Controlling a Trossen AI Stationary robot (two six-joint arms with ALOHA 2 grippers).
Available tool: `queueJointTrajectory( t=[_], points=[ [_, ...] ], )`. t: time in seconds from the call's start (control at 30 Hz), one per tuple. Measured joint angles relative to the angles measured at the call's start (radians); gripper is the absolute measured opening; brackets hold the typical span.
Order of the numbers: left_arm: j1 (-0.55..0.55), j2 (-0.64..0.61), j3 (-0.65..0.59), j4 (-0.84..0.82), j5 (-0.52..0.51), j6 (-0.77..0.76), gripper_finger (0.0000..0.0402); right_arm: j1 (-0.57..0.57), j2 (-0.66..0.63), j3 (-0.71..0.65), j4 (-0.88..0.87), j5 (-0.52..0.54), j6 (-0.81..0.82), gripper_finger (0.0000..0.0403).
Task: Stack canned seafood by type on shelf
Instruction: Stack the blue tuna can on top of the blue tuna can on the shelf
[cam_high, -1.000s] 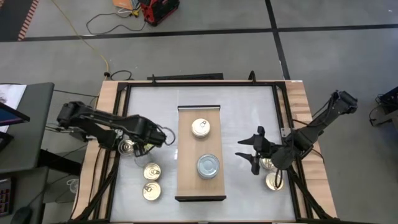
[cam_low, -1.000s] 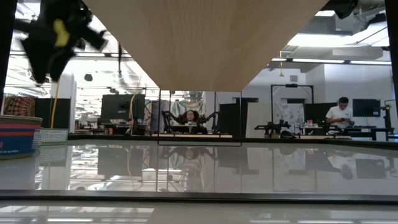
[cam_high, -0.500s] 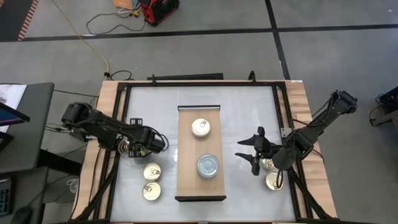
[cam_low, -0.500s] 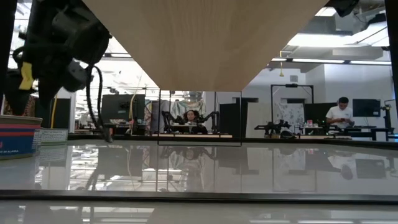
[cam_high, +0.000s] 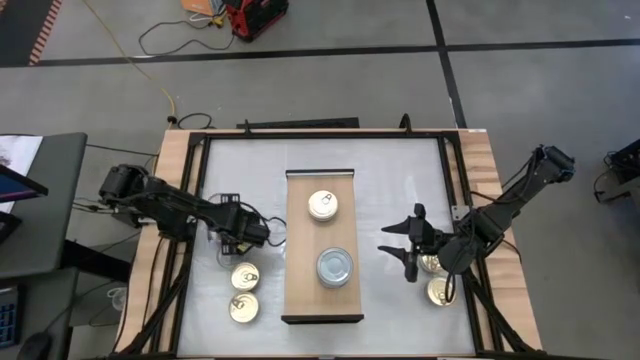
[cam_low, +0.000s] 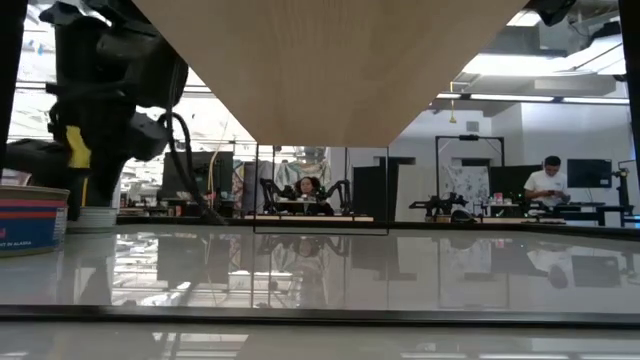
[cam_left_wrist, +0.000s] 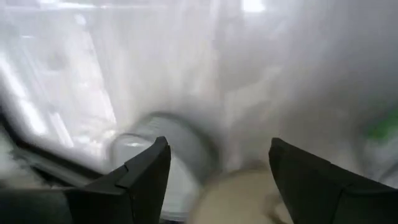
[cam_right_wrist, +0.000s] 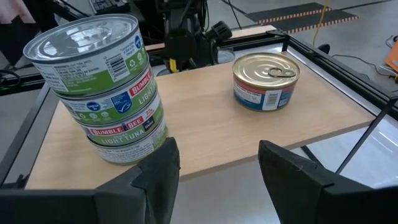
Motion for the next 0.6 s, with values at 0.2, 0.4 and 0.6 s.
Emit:
queueJointTrajectory(
  t=[0.2, 0.4, 0.6],
  points=[
    [0.003, -0.007, 0.036, -0.038, -0.102, 0.004, 0.0261, 0.000, 0.000, 0.000, 0.003, 0.000, 0.000, 0.0244],
    [0.020, -0.091, 0.139, -0.139, -0.076, -0.095, 0.0261, -0.002, 0.015, 0.001, 0.007, 0.000, 0.000, 0.0244],
    [0.080, -0.260, 0.154, -0.215, 0.083, -0.382, 0.0261, -0.002, 0.032, 0.001, 0.013, 0.000, 0.000, 0.0244]
  ],
)
